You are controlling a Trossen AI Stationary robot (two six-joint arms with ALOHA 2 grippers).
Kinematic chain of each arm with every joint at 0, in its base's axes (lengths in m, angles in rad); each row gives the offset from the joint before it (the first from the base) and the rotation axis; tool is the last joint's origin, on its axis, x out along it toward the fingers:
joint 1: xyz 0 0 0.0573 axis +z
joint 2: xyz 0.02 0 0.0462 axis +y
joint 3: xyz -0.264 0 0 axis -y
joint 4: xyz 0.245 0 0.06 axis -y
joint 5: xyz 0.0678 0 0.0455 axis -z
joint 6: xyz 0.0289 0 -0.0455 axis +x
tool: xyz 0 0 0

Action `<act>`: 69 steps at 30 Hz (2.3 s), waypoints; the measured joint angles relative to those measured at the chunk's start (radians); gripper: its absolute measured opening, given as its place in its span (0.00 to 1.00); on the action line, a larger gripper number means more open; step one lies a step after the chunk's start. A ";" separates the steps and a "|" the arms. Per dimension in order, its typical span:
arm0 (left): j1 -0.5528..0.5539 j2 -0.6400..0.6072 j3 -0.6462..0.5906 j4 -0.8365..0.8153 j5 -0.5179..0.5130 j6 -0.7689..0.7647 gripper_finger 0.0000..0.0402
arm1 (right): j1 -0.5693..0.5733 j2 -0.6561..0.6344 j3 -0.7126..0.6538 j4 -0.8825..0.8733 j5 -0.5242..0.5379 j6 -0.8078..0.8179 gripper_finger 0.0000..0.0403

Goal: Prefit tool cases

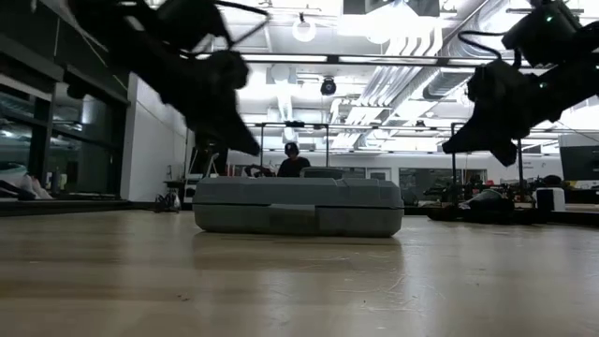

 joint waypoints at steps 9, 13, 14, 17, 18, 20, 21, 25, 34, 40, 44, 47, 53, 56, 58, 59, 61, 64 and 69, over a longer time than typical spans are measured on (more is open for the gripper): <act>-0.045 0.311 0.219 -0.029 0.000 0.114 0.00 | 0.000 0.039 0.000 0.004 0.000 -0.003 0.00; -0.042 0.320 0.247 -0.153 -0.023 0.121 0.00 | 0.016 0.039 0.001 -0.003 0.000 -0.003 0.00; -0.040 0.313 0.247 -0.185 -0.043 0.118 0.00 | 0.023 0.039 0.001 -0.004 0.000 -0.003 0.00; -0.032 0.279 0.247 -0.288 -0.134 0.117 0.00 | 0.045 0.039 0.001 -0.014 0.000 -0.004 0.00; -0.029 0.265 0.246 -0.325 -0.174 0.116 0.00 | 0.052 0.039 0.001 -0.015 0.000 -0.005 0.00; -0.022 0.239 0.242 -0.388 -0.251 0.116 0.00 | 0.068 0.038 0.001 -0.024 0.014 -0.003 0.00; -0.019 0.227 0.239 -0.418 -0.283 0.113 0.00 | 0.077 0.039 0.001 -0.029 0.023 -0.003 0.00; -0.012 0.171 0.234 -0.499 -0.349 0.089 0.00 | 0.108 0.039 0.001 -0.037 0.053 0.001 0.00; -0.151 0.042 0.208 -0.477 -0.334 0.159 0.00 | 0.183 0.039 0.001 -0.036 0.145 0.000 0.00; -0.340 0.051 0.094 -0.404 -0.549 0.069 0.00 | 0.238 0.039 0.001 -0.036 0.243 0.000 0.00; -0.424 0.064 0.045 -0.375 -0.606 0.053 0.04 | 0.257 0.039 0.001 -0.037 0.282 -0.003 0.00; -0.453 0.066 0.043 -0.340 -0.610 0.011 0.11 | 0.259 0.039 0.001 -0.036 0.302 -0.003 0.00; -0.499 0.089 0.043 -0.325 -0.666 0.061 0.31 | 0.259 0.039 0.001 -0.037 0.318 0.000 0.00; -0.514 0.137 0.043 -0.309 -0.719 0.083 0.39 | 0.259 0.039 0.001 -0.038 0.318 0.000 0.00; -0.522 0.185 0.043 -0.263 -0.733 0.112 0.44 | 0.259 0.039 0.001 -0.041 0.318 -0.001 0.00; -0.526 0.212 0.043 -0.239 -0.748 0.118 0.46 | 0.259 0.039 0.001 -0.044 0.319 -0.002 0.00; -0.536 0.275 0.044 -0.194 -0.784 0.146 0.49 | 0.259 0.039 0.001 -0.051 0.327 0.000 0.00; -0.550 0.363 0.061 -0.124 -0.872 0.169 0.50 | 0.259 0.039 0.001 -0.053 0.333 -0.002 0.00; -0.565 0.465 0.118 -0.111 -1.086 0.158 0.48 | 0.259 0.039 0.000 -0.054 0.334 0.000 0.00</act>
